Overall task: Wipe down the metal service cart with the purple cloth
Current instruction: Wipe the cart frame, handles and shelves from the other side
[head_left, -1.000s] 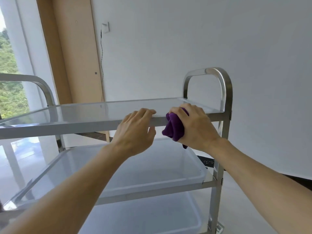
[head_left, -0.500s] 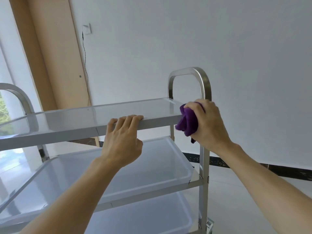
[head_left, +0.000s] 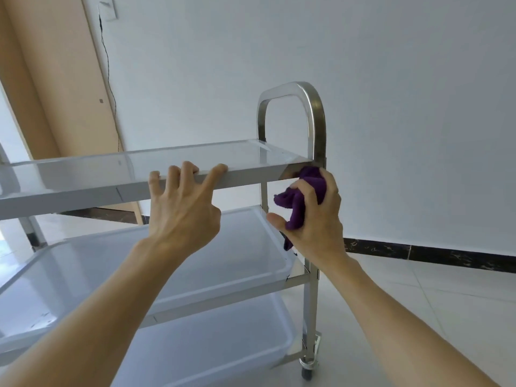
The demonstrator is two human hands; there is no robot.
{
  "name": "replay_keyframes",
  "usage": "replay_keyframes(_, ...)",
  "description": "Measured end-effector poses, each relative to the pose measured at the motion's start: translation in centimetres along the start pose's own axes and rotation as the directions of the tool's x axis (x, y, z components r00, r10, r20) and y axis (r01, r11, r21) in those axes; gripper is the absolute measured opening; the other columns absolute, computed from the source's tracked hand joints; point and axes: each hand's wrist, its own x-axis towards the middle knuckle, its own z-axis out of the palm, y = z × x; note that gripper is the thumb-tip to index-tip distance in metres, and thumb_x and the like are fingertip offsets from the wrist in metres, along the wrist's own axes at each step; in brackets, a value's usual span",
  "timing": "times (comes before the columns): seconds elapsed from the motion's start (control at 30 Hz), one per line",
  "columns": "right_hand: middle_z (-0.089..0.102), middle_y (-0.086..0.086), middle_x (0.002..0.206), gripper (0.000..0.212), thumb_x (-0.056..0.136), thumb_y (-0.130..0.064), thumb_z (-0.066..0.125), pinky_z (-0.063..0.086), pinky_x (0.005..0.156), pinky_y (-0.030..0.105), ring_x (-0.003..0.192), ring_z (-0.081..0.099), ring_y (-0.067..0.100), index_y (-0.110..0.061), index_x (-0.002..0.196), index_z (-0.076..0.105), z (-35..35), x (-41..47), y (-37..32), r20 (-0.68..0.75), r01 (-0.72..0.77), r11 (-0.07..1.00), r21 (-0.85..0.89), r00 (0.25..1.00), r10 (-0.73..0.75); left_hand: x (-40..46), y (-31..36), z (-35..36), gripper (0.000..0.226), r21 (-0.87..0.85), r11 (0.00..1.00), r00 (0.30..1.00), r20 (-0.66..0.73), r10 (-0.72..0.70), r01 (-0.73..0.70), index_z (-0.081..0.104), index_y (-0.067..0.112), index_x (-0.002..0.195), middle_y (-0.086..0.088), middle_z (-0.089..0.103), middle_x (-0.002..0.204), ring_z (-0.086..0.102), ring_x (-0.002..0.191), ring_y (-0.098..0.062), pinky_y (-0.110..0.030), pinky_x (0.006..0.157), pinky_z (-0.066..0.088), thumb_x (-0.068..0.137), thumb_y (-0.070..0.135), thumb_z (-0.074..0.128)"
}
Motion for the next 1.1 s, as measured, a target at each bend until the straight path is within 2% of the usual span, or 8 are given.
replay_keyframes(0.1, 0.017, 0.009, 0.157, 0.066, 0.072, -0.029, 0.086, 0.061, 0.083, 0.044, 0.139, 0.027, 0.032, -0.032, 0.127, 0.051, 1.1, -5.7, 2.1, 0.169, 0.012, 0.994, -0.106, 0.986, 0.006, -0.2, -0.1, 0.0, 0.069, -0.006, 1.0, 1.0, -0.013, 0.011, -0.011, 0.036, 0.035, 0.14, -0.009, 0.044, 0.119, 0.043, 0.11, -0.032, -0.057, 0.107, 0.025, 0.078, 0.02, 0.063)
replay_keyframes(0.23, 0.018, 0.002, 0.154, 0.077, 0.065, 0.001, 0.084, 0.063, 0.076, 0.035, 0.133, 0.032, 0.026, -0.035, 0.125, 0.052, 1.4, -9.3, 3.7, 0.237, -0.074, 0.997, 0.019, 0.969, 0.067, -0.2, -0.4, 0.1, 0.073, -0.01, 1.0, 1.0, -0.017, 0.024, -0.024, 0.036, 0.035, 0.141, -0.009, 0.043, 0.118, 0.043, 0.11, -0.031, -0.058, 0.106, 0.025, 0.076, 0.018, 0.063)
replay_keyframes(0.37, 0.035, -0.01, 0.141, 0.047, 0.083, -0.005, 0.066, 0.053, 0.098, 0.034, 0.118, 0.048, 0.011, -0.029, 0.12, 0.053, 0.5, -5.5, 2.3, 0.07, -0.059, 0.978, 0.202, 0.997, 0.046, -0.4, -0.3, 0.2, 0.073, -0.02, 1.0, 1.0, -0.025, 0.017, -0.017, 0.035, 0.036, 0.141, -0.009, 0.042, 0.119, 0.041, 0.112, -0.031, -0.058, 0.108, 0.022, 0.076, 0.019, 0.064)
replay_keyframes(0.47, 0.027, 0.003, 0.143, 0.061, 0.074, 0.001, 0.074, 0.049, 0.103, 0.033, 0.127, 0.041, 0.025, -0.031, 0.122, 0.054, 0.1, -0.4, 1.0, -0.018, -0.06, 0.986, 0.158, 0.998, 0.064, -0.4, -0.4, 0.3, 0.074, -0.03, 0.999, 0.999, -0.027, 0.018, -0.018, 0.035, 0.035, 0.142, -0.011, 0.042, 0.121, 0.039, 0.114, -0.032, -0.058, 0.109, 0.02, 0.076, 0.019, 0.064)
replay_keyframes(0.63, 0.024, 0.003, 0.146, 0.071, 0.065, 0.005, 0.079, 0.05, 0.101, 0.035, 0.13, 0.037, 0.028, -0.029, 0.122, 0.055, 0.6, -2.2, 2.0, 0.068, -0.02, 0.997, 0.08, 0.998, 0.015, -0.5, -0.5, 0.3, 0.074, -0.045, 0.999, 1.0, -0.018, 0.026, -0.027, 0.034, 0.034, 0.144, -0.012, 0.042, 0.124, 0.037, 0.117, -0.034, -0.058, 0.111, 0.018, 0.078, 0.017, 0.064)
replay_keyframes(0.8, 0.024, -0.015, 0.145, 0.053, 0.08, -0.009, 0.075, 0.06, 0.065, 0.024, 0.126, 0.039, 0.019, -0.036, 0.12, 0.054, 2.2, -10.9, 4.4, 0.27, -0.142, 0.985, 0.1, 0.957, 0.111, -0.6, -0.7, 0.5, 0.076, -0.053, 0.998, 0.999, -0.035, 0.038, -0.039, 0.034, 0.033, 0.144, -0.014, 0.042, 0.124, 0.038, 0.117, -0.035, -0.058, 0.111, 0.019, 0.077, 0.016, 0.064)
replay_keyframes(0.93, 0.036, -0.019, 0.135, 0.039, 0.086, -0.01, 0.069, 0.056, 0.09, 0.031, 0.117, 0.046, 0.006, -0.032, 0.116, 0.055, 1.9, -11.7, 4.5, 0.26, -0.143, 0.983, 0.114, 0.959, 0.109, -0.6, -0.8, 0.8, 0.077, -0.048, 0.997, 0.998, -0.043, 0.05, -0.052, 0.034, 0.033, 0.144, -0.014, 0.042, 0.124, 0.038, 0.117, -0.035, -0.058, 0.111, 0.018, 0.075, 0.015, 0.065)
replay_keyframes(1.1, 0.024, 0.003, 0.142, 0.055, 0.072, 0.001, 0.08, 0.05, 0.103, 0.038, 0.128, 0.04, 0.033, -0.026, 0.115, 0.06, 0.2, -4.5, 2.3, 0.163, -0.108, 0.988, 0.106, 0.983, 0.09, -0.8, -0.7, 1.0, 0.079, -0.043, 0.998, 0.997, -0.048, 0.052, -0.054, 0.032, 0.032, 0.144, -0.014, 0.041, 0.125, 0.037, 0.118, -0.035, -0.059, 0.112, 0.016, 0.075, 0.015, 0.065)
